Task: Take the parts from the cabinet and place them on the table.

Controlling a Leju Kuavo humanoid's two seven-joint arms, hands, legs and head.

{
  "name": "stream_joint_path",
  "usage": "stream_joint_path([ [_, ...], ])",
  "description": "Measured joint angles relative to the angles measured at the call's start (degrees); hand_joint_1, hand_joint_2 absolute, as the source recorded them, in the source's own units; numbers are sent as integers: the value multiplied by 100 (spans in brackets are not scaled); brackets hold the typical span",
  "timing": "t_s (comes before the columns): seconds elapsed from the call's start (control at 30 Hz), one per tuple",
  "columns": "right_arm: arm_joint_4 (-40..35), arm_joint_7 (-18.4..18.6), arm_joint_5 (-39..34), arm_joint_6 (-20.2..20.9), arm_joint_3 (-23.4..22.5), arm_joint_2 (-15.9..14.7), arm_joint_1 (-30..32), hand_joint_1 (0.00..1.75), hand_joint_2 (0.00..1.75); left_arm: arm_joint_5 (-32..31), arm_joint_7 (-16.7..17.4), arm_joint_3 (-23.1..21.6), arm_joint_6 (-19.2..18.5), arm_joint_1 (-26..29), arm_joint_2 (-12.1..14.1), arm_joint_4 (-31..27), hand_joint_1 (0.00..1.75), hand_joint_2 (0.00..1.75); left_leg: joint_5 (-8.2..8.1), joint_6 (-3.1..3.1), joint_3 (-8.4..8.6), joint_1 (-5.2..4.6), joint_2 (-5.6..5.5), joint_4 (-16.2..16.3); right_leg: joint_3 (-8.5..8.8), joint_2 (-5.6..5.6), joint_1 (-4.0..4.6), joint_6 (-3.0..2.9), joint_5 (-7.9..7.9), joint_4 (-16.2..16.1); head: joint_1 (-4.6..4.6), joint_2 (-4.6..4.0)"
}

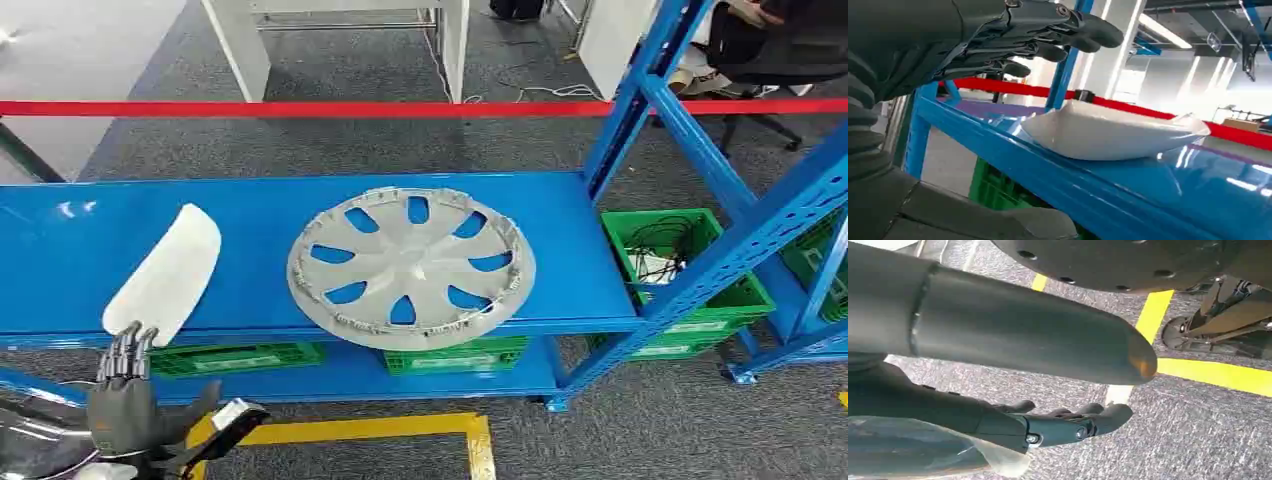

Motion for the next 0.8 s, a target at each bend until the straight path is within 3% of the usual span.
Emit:
stream_joint_path([
  [0.2,0,2,68,22,2,-28,0,0,0,-120,-105,349,0,-141,-2,89,0,175,0,0,0,0,0,0,-1,0,0,0,0,0,-2,0],
  [0.57,0,17,87,24,2,-39,-2,0,0,-175,-109,524,0,-199,0,162,0,175,0,0,0,0,0,0,-1,0,0,0,0,0,-2,0],
  [0.8,0,44,203,90,2,-70,-3,0,0,-437,94,929,2,-422,135,199,0,175,1,0,1,0,0,0,-1,0,0,0,0,1,-4,0],
])
